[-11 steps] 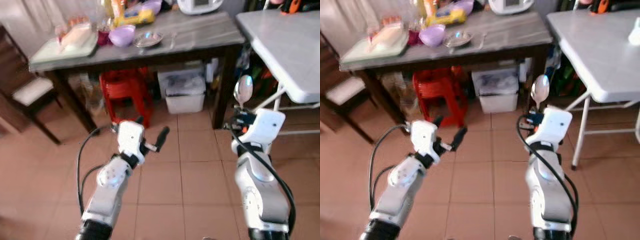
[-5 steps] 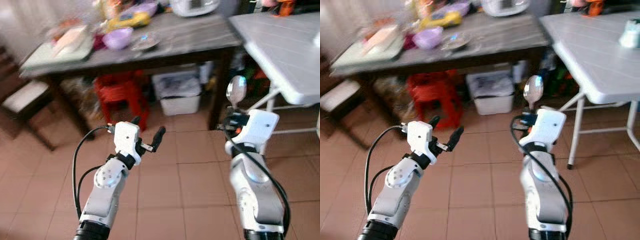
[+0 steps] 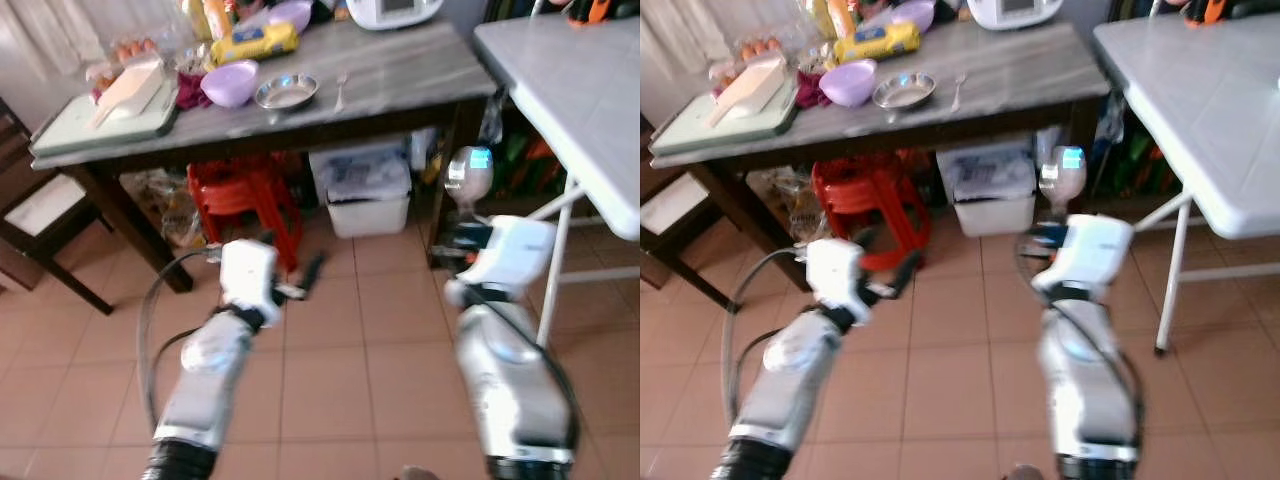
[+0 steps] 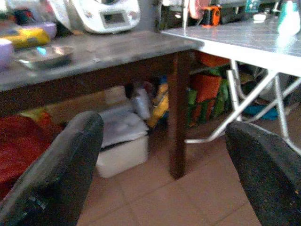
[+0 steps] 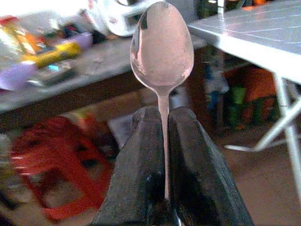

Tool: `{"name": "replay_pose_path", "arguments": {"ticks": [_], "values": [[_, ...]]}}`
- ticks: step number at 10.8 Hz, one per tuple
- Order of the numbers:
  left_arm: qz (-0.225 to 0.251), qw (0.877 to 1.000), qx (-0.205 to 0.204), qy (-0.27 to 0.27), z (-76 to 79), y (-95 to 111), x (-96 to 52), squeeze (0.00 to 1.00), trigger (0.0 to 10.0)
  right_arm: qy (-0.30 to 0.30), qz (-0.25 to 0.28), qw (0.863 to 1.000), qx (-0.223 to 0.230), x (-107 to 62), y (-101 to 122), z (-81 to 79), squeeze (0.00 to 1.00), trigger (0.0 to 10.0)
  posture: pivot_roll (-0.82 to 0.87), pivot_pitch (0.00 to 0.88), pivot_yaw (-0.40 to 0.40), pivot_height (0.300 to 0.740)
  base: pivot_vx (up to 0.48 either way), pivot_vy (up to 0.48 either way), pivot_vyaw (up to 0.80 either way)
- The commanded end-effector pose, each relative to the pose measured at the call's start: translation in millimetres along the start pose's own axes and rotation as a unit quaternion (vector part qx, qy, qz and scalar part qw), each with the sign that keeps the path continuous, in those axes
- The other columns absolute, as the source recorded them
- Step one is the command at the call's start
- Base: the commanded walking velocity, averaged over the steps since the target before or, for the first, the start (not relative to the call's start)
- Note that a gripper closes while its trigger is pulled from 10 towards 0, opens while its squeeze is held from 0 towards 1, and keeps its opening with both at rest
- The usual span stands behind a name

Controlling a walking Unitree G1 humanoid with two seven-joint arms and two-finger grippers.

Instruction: Setting the table

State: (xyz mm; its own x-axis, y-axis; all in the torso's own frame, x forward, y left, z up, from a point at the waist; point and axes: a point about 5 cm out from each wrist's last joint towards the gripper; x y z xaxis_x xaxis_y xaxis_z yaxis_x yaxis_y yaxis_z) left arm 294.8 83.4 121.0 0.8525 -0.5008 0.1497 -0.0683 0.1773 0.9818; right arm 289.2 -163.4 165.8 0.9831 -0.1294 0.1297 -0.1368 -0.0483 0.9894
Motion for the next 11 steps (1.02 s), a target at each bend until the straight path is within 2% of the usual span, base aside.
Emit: {"name": "replay_pose_path", "arguments": {"ticks": [1, 4, 8, 10, 11], "values": [[-0.001, 1.000, 0.011, 0.008, -9.0, 3, -4.1, 0.00, 10.0, 0.015, 0.009, 1.000, 0.013, -0.1, 4, -11.4, 0.00, 10.0, -0.11, 0.084, 0.151, 0.740, 0.371, 0.000, 0.00], [-0.001, 1.000, 0.009, 0.004, -8.0, 3, -3.6, 0.00, 10.0, 0.016, 0.009, 1.000, 0.010, -0.1, 4, -11.3, 0.00, 10.0, -0.11, 0.084, 0.151, 0.740, 0.374, 0.000, 0.00], [-0.005, 1.000, 0.009, 0.003, -5.2, 1, -3.5, 0.00, 10.0, 0.016, 0.007, 1.000, 0.010, -1.4, 3, -11.9, 0.00, 10.0, -0.11, 0.089, 0.152, 0.740, 0.370, 0.000, 0.41], [0.009, 0.998, 0.028, 0.048, -16.1, 6, -4.4, 0.00, 10.0, 0.019, 0.005, 1.000, -0.004, -4.2, -1, -10.7, 0.00, 10.0, -0.11, 0.094, 0.148, 0.740, 0.294, 0.000, 0.00], [0.012, 0.994, 0.046, 0.098, -33.8, 10, -7.1, 0.00, 10.0, 0.027, 0.008, 0.999, -0.023, -6.7, -2, -9.9, 0.00, 10.0, -0.11, 0.093, 0.145, 0.740, 0.285, 0.000, 0.00]]}}
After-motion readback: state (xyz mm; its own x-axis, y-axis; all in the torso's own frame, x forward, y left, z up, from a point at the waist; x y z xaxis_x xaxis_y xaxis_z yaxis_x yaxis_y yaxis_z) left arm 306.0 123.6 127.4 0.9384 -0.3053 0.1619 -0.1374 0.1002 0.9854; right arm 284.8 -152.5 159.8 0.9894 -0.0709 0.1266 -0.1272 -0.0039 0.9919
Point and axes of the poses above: a point about 5 cm out from each wrist's last joint towards the gripper, its own x axis pointing out of the wrist towards the gripper, its own y axis along the axis of the wrist's last joint, z = x × y, and after that the axes turned 4 degrees about -x, right-handed
